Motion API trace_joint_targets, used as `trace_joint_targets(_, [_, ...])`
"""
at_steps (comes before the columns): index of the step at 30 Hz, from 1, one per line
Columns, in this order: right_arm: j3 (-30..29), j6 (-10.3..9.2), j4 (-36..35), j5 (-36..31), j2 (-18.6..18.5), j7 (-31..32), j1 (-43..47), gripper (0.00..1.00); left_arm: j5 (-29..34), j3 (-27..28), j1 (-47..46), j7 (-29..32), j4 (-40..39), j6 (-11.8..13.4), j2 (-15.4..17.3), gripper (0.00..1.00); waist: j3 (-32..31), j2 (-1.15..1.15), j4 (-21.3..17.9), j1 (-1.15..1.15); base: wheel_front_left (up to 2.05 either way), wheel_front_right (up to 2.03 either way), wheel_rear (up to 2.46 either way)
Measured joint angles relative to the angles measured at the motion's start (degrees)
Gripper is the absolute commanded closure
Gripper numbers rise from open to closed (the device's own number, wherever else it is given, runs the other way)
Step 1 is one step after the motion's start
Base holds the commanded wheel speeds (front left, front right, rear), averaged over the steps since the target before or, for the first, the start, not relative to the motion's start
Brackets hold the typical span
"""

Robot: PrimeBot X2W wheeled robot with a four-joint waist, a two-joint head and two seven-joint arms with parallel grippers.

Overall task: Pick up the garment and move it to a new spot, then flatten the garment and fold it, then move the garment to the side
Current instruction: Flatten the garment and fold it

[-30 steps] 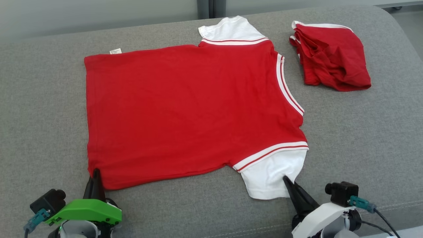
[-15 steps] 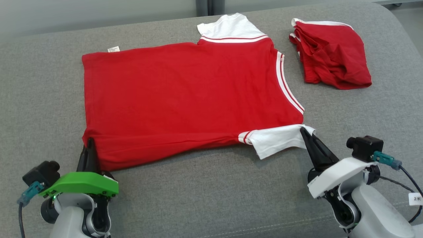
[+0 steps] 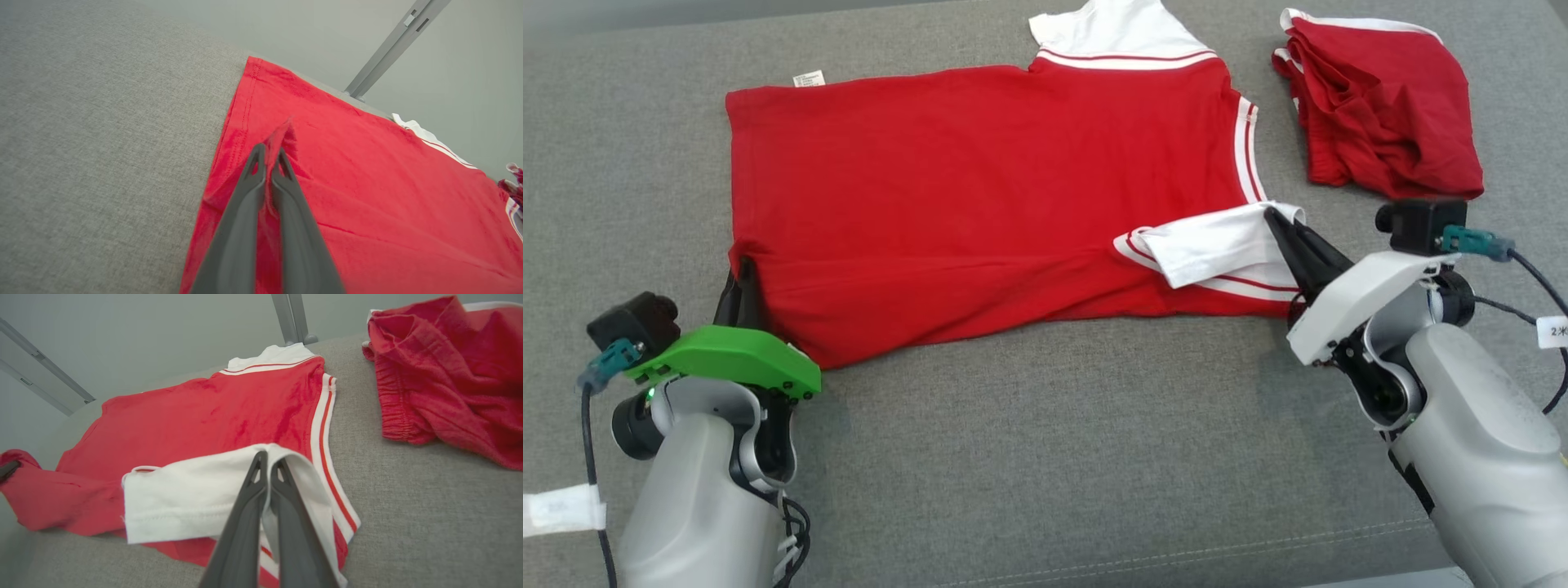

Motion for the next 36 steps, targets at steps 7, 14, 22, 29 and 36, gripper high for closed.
trace_joint_targets(7, [-0.10,0.00,5.90,0.02,0.11,3.34,-5.70,1.00,1.24,-1.24,-5.01,2.19,5.58,1.00,-0.03,1.00,2.06,0.00,0.67,0.00,0.00,0.00,0.00])
trace_joint_targets(14, [-0.14,0.00,9.85,0.02,1.07,3.80,-8.81,0.00,1.79,-0.93,-8.26,2.52,8.66,1.21,-0.09,0.00,2.83,0.00,0.87,0.00,0.00,0.00,0.00])
trace_joint_targets(22, [-0.52,0.00,10.85,0.08,1.47,0.35,-11.59,0.00,1.79,0.05,-10.09,0.02,9.53,1.19,-0.04,0.00,2.23,0.00,0.86,0.00,0.00,0.00,0.00])
trace_joint_targets(29, [-0.49,0.00,10.77,0.55,0.14,-3.44,-11.59,0.00,1.48,0.07,-9.68,-0.94,9.28,-1.44,-0.11,0.00,0.71,0.00,1.20,0.00,0.00,0.00,0.00])
trace_joint_targets(36, [-0.73,0.00,10.73,2.27,-0.94,-7.04,-8.92,0.00,-0.75,0.20,-2.20,-0.94,10.12,-3.49,-0.42,0.00,-0.97,0.00,1.31,0.00,0.00,0.00,0.00])
